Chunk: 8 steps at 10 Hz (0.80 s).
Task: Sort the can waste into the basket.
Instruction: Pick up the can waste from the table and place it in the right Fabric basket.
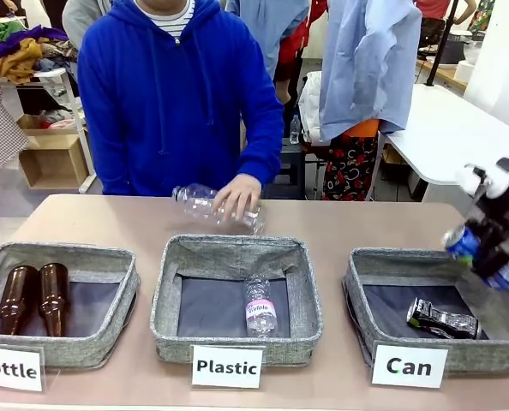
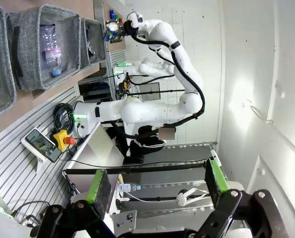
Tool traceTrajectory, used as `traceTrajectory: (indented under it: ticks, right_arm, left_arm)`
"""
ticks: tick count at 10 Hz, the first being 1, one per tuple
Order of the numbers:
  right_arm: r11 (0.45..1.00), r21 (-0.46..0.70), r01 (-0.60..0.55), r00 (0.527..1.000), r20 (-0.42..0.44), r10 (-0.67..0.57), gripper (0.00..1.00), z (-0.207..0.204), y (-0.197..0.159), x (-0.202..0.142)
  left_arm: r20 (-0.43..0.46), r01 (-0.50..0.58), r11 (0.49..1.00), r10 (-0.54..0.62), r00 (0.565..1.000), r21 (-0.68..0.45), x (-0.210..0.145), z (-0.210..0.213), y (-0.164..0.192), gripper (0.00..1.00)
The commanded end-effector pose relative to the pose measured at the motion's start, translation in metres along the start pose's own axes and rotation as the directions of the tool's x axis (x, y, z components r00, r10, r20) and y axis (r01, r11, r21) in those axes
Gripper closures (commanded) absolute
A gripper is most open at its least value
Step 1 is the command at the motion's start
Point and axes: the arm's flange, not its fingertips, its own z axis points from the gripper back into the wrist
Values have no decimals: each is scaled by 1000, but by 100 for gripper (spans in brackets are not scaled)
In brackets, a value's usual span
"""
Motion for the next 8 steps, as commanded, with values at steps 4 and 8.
traceTrajectory:
  ticks: [4, 8]
  right_arm:
    - [986, -29, -162, 986, 35, 163, 100, 2, 14, -11]
    - [985, -4, -174, 981, 87, 173, 0, 6, 16, -14]
  left_arm:
    - [6, -10, 1000, 10, 1000, -14, 0, 1, -4, 0]
    - [6, -10, 1000, 10, 1000, -14, 0, 1, -4, 0]
